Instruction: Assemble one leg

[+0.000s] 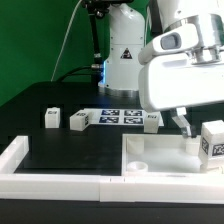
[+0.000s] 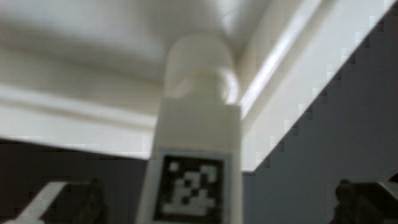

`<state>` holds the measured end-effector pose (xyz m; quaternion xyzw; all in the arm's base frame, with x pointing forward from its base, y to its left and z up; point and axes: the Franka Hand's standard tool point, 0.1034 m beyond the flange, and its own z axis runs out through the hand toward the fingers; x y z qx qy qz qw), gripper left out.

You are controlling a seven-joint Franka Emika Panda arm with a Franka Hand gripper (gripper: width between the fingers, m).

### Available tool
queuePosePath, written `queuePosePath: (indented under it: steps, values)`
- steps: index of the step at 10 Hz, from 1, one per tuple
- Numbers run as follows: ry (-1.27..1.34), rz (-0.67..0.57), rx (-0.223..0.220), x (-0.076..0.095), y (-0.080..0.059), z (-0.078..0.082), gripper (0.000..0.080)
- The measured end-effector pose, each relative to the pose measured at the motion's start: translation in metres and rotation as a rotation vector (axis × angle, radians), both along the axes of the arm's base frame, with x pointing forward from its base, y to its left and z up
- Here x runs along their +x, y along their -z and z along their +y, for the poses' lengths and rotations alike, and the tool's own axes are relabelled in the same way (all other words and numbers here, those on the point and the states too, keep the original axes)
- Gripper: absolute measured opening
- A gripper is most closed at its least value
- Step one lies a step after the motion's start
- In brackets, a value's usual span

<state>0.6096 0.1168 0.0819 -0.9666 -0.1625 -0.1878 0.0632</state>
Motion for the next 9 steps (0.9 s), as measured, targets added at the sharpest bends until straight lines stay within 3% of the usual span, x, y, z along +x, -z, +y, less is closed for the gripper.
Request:
queuePosePath:
  steps: [2, 4, 7, 9]
  values:
    - [0.011, 0.175, -0.006, 0.008, -0.009, -0.002, 0.0649]
    - [-0.045, 0.373, -0.073, 0.008, -0.009, -0.011, 0.0649]
    - [-0.045, 0.398, -0.074, 0.013, -0.009, -0.008, 0.0649]
    - [-0.028, 0.404, -0.070, 0.015, -0.004, -0.016, 0.0649]
